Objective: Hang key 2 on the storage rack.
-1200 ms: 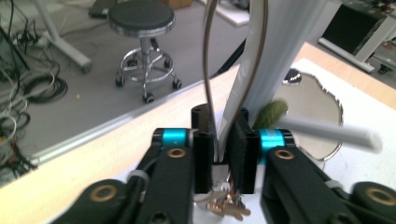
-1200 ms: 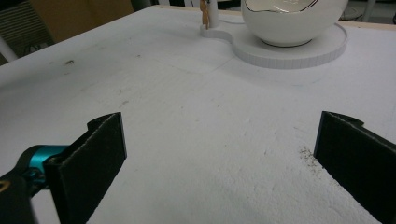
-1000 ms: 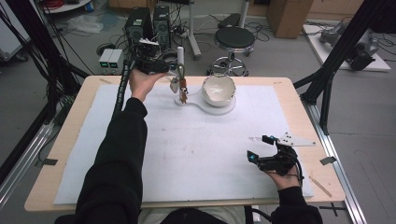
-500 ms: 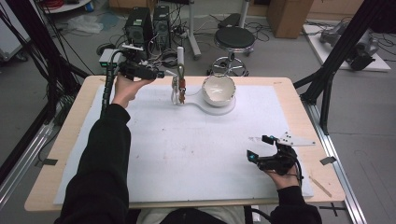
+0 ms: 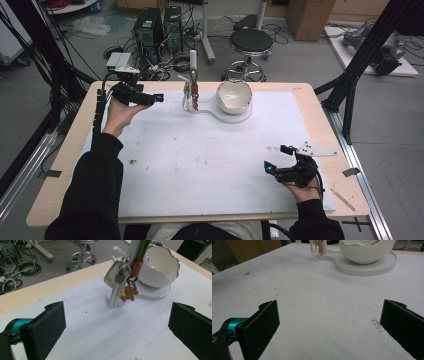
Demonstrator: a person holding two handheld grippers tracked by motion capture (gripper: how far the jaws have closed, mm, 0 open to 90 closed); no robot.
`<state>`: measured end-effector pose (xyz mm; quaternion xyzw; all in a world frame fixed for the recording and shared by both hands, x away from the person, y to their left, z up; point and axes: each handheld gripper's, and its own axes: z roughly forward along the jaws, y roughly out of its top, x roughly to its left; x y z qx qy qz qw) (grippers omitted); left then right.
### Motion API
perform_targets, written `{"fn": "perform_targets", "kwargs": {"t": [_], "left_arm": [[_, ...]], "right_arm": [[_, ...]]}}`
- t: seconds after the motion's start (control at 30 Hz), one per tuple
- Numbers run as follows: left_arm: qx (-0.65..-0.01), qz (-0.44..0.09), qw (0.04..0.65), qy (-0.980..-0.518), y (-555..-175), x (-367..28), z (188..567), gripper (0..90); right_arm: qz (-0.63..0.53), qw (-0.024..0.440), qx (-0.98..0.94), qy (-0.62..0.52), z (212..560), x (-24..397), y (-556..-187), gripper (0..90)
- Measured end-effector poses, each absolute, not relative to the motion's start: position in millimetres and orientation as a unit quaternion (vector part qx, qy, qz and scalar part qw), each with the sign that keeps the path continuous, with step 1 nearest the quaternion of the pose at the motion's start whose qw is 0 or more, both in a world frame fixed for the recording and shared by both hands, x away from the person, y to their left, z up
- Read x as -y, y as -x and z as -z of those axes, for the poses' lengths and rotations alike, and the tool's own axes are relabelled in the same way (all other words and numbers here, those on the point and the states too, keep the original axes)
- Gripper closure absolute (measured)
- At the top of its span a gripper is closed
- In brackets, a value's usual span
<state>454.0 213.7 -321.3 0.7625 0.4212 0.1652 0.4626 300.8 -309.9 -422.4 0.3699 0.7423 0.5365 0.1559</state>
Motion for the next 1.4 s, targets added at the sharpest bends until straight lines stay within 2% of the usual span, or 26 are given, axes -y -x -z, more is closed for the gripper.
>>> {"fn": "perform_targets", "kwargs": {"t": [0.37,0.67,1.4], "left_arm": [[-0.428,-0.165,0.471,-0.754,-415,-244,337,1.6],[-0.406,-0.159,0.477,-0.763,-384,-241,344,1.6],[-0.423,-0.183,0.465,-0.756,-342,-267,371,1.7]], "right_arm": [[-0.535,0.156,-0.743,-0.371,423,310,-301,1.5],[-0.536,0.157,-0.743,-0.369,423,309,-301,1.5],[-0.533,0.161,-0.745,-0.368,423,310,-300,1.5]]}}
